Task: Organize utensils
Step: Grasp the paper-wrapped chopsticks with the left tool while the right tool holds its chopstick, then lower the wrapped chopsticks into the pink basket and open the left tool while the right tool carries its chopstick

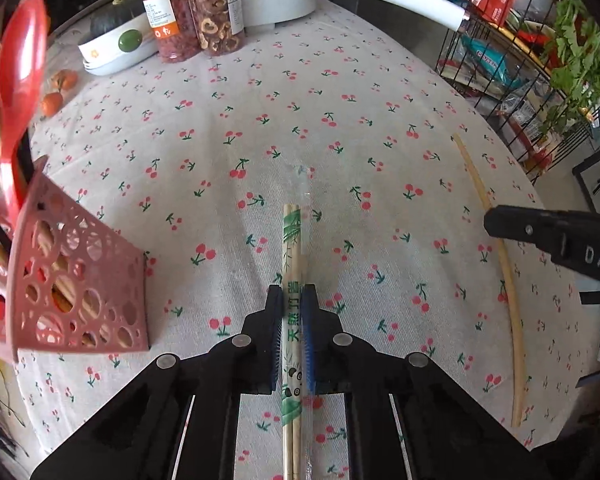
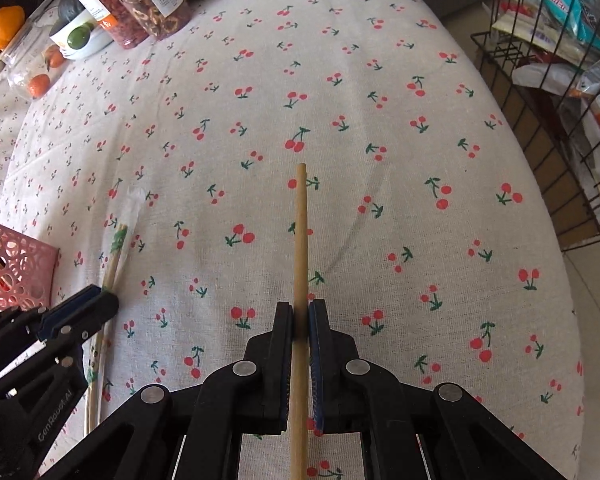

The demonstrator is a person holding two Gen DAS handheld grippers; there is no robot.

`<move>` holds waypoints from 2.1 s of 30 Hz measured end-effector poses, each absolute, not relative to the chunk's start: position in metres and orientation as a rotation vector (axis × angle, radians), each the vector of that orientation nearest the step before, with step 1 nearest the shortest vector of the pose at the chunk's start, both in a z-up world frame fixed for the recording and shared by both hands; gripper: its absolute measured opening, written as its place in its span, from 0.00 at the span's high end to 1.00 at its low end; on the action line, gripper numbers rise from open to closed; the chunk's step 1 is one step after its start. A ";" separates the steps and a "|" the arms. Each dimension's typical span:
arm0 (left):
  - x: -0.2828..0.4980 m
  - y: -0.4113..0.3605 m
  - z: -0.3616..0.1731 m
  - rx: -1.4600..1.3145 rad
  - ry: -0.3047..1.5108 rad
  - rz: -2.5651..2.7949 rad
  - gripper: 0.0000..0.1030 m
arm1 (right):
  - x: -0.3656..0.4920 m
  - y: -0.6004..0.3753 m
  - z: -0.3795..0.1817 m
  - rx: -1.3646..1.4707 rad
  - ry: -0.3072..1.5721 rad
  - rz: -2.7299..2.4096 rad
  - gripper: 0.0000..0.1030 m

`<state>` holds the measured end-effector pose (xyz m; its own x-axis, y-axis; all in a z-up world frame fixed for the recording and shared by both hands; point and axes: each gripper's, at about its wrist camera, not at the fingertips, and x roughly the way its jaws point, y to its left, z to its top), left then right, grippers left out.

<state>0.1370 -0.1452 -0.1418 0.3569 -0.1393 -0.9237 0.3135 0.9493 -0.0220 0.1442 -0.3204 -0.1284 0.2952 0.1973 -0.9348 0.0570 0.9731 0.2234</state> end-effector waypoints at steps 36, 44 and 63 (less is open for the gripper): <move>0.028 0.031 0.051 -0.157 0.590 -0.350 0.91 | 0.074 -0.259 0.021 0.302 0.756 0.244 0.95; 0.064 0.033 0.044 -0.227 0.388 -0.317 0.90 | 0.080 -0.245 0.031 0.315 0.699 0.267 0.95; 0.116 0.001 -0.022 -0.121 0.127 -0.032 0.90 | 0.092 -0.242 0.028 0.288 0.695 0.276 0.95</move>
<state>0.1162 0.0008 -0.0216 0.9914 -0.0395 -0.1247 0.0241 0.9922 -0.1224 0.0920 -0.2420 0.0277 0.7352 0.3422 -0.5851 -0.1524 0.9246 0.3492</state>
